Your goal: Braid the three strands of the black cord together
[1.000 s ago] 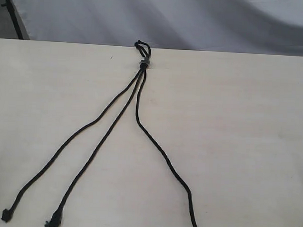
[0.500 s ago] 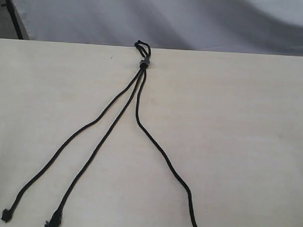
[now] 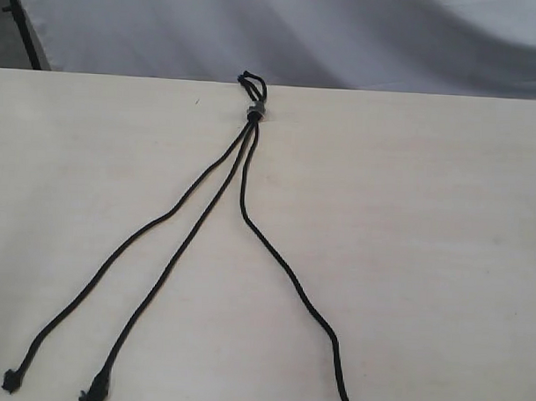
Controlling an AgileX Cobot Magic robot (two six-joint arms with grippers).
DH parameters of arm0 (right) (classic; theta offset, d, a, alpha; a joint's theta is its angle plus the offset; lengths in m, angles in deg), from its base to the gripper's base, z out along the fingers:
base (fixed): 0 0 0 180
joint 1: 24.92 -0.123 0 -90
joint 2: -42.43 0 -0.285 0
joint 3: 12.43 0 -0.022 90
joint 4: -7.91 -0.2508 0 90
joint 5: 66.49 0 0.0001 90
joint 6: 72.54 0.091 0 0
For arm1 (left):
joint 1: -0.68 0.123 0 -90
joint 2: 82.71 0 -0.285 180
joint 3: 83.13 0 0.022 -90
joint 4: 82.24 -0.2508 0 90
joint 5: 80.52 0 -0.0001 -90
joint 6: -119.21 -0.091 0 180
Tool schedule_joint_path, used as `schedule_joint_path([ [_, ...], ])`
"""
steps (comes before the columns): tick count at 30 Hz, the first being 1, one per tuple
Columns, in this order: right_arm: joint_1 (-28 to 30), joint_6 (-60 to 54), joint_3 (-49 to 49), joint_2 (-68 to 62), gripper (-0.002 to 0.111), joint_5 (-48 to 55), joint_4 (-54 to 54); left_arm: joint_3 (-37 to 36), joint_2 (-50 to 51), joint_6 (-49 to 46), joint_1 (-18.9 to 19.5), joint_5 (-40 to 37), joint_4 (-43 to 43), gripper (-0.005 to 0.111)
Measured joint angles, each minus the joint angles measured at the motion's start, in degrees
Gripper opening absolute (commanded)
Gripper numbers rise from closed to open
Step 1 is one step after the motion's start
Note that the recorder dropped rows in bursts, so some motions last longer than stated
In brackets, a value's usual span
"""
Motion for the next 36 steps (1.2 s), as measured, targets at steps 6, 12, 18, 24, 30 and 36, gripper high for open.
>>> schedule_joint_path([
  [6,-2.3,0.0,8.3,-13.6,-0.001,14.3,1.4,3.9,14.3,4.0,0.0,-7.4,-8.7,0.0],
  [12,-13.8,-3.5,13.0,-32.8,-0.001,21.6,1.4,6.2,30.6,15.7,0.0,-11.5,-25.4,0.0],
  [18,-25.1,-6.2,21.8,-53.3,-0.001,28.0,1.4,10.9,45.5,29.3,-4.0,-17.5,-41.7,0.0],
  [24,-28.8,-8.2,30.4,-69.2,-0.001,32.9,2.0,17.2,57.5,31.8,-16.8,-28.9,-44.8,0.0],
  [30,-28.9,-8.6,35.3,-78.1,-0.001,37.4,3.1,21.2,64.7,31.9,-28.8,-32.1,-44.8,0.0],
  [36,-28.9,-8.6,37.2,-82.8,-0.001,41.0,3.4,24.4,71.5,32.0,-37.4,-35.3,-43.1,0.018],
])
